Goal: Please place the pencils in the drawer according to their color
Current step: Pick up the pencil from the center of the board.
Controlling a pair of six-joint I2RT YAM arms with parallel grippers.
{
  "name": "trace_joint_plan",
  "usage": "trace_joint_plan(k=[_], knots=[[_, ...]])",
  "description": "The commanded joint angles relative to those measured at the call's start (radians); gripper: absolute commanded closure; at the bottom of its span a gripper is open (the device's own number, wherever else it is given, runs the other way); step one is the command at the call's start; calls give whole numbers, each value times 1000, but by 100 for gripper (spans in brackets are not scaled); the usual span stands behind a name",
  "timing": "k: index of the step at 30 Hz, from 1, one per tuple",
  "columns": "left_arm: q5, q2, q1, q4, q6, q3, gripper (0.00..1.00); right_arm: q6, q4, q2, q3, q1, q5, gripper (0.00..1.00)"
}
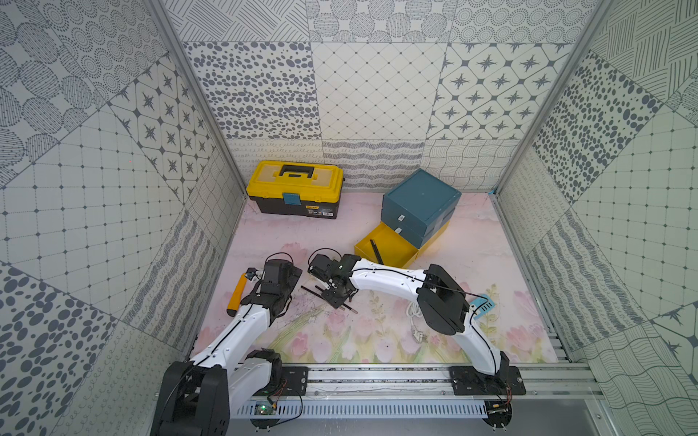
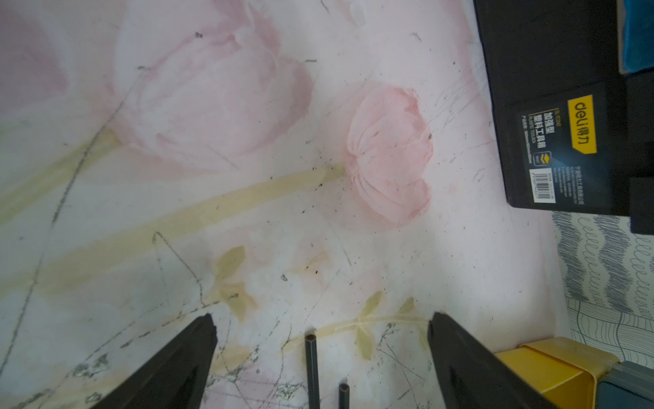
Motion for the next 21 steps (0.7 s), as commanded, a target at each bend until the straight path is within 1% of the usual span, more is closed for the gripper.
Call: trace_joint_plan(k=[1, 9, 16, 21], knots=[[11, -3, 6, -1, -6, 0, 1, -13, -2, 31, 34, 2, 1, 70], [14, -2, 7, 7, -5, -3, 1, -17, -13, 57, 54, 1, 27, 68], [27, 13, 8, 19, -6, -1, 1, -18, -33, 63, 52, -4, 69, 72], [33, 20, 9, 28, -6, -1, 1, -13, -34, 60, 41, -11, 54, 72]])
